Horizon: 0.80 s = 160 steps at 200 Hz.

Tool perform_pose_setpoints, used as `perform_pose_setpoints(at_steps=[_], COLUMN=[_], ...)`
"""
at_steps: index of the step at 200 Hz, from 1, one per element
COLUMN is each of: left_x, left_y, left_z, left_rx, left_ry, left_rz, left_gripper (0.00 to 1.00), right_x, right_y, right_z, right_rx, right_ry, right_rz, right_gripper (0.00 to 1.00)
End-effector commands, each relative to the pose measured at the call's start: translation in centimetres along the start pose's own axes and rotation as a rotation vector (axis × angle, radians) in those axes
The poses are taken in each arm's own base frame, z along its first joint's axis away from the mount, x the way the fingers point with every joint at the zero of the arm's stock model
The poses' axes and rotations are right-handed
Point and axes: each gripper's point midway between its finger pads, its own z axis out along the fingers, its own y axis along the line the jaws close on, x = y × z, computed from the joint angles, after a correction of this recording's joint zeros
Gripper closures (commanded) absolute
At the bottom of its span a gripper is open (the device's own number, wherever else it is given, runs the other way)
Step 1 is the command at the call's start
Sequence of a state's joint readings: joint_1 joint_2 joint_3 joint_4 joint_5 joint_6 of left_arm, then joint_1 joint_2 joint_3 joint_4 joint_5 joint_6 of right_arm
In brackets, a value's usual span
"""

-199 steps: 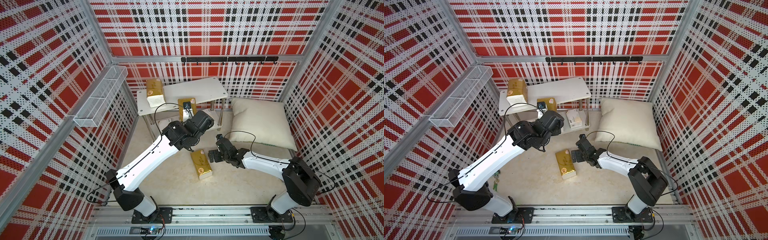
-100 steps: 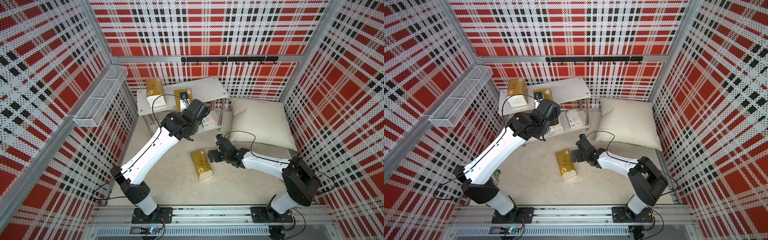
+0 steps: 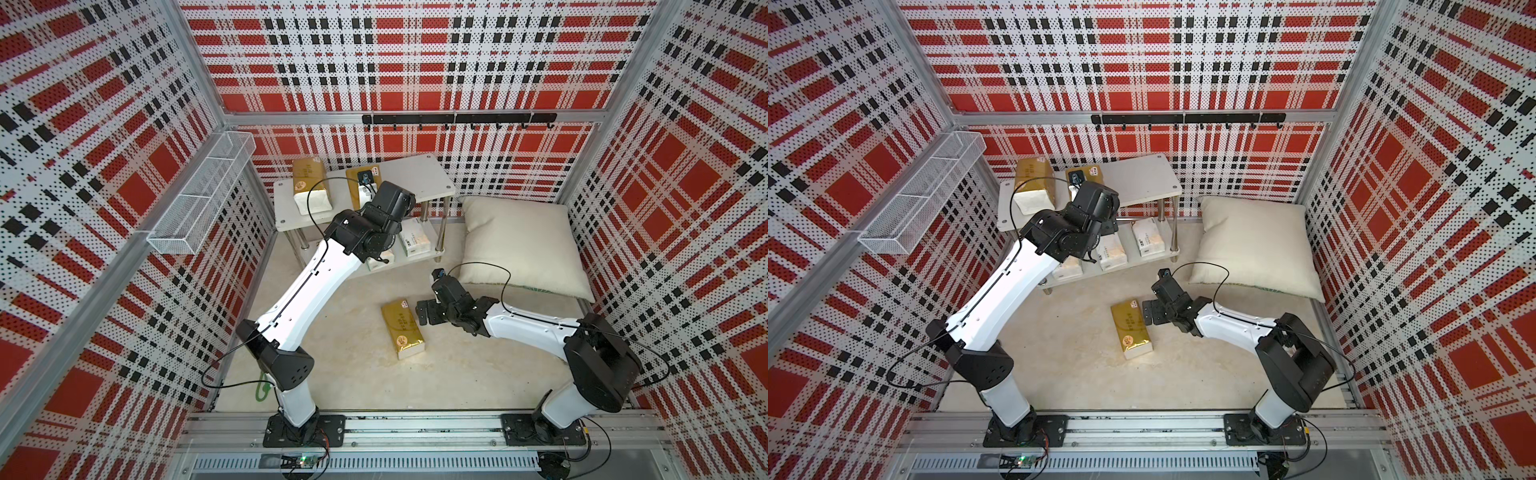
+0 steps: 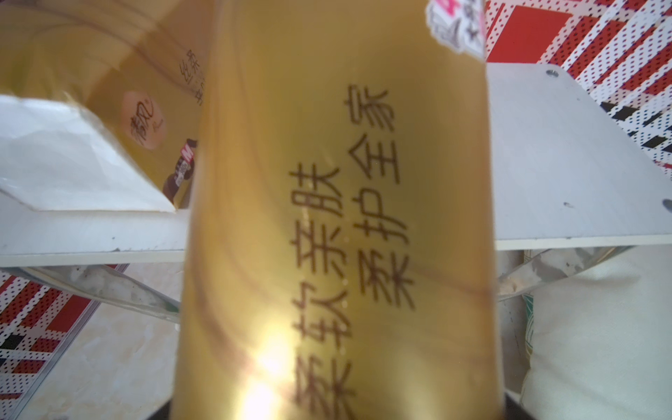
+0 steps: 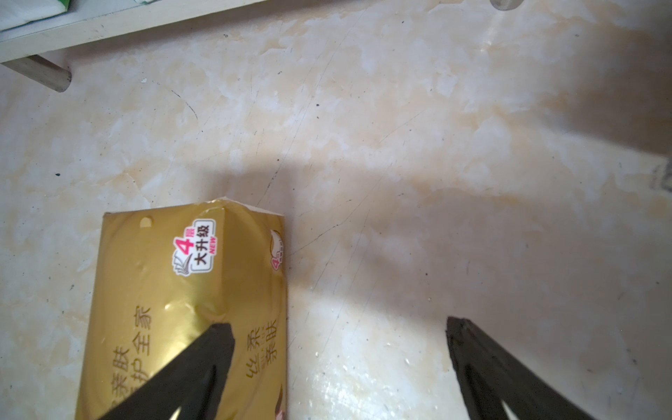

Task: Place the tissue boxes on the shelf by color
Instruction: Place a box of tissues on the shelf.

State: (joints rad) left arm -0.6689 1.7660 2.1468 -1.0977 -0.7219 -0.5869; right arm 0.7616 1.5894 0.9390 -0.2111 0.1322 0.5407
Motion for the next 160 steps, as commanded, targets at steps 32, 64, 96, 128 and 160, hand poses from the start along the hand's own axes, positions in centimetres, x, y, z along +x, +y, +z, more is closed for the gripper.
perform_pose_setpoints(at_steps=[32, 64, 96, 128, 160], left_x=[-2.7, -3.4, -4.0, -4.4, -4.8], left_y=[-0.6, -1.2, -1.5, -1.1, -0.7], left_z=[0.6, 1.1, 2.0, 2.7, 3.0], left_rx=[0.028, 0.028, 0.032, 0.024, 0.016], left_ry=[-0.074, -0.109, -0.118, -0.122, -0.128], left_rz=[-0.042, -0.026, -0.034, -0.04, -0.053], left_gripper=[0.25, 0.25, 0.25, 0.25, 0.25], right_x=[-0.3, -0.1, 0.1, 0.1, 0.2], right_y=[0.1, 0.2, 0.1, 0.1, 0.2], right_z=[0.1, 0.3, 0.4, 0.6, 0.8], right_rx=[-0.008, -0.01, -0.009, -0.01, -0.014], right_ry=[-0.007, -0.004, 0.0, 0.002, 0.006], right_rz=[0.002, 0.003, 0.002, 0.002, 0.003], right_gripper=[0.0, 0.0, 0.0, 0.0, 0.0])
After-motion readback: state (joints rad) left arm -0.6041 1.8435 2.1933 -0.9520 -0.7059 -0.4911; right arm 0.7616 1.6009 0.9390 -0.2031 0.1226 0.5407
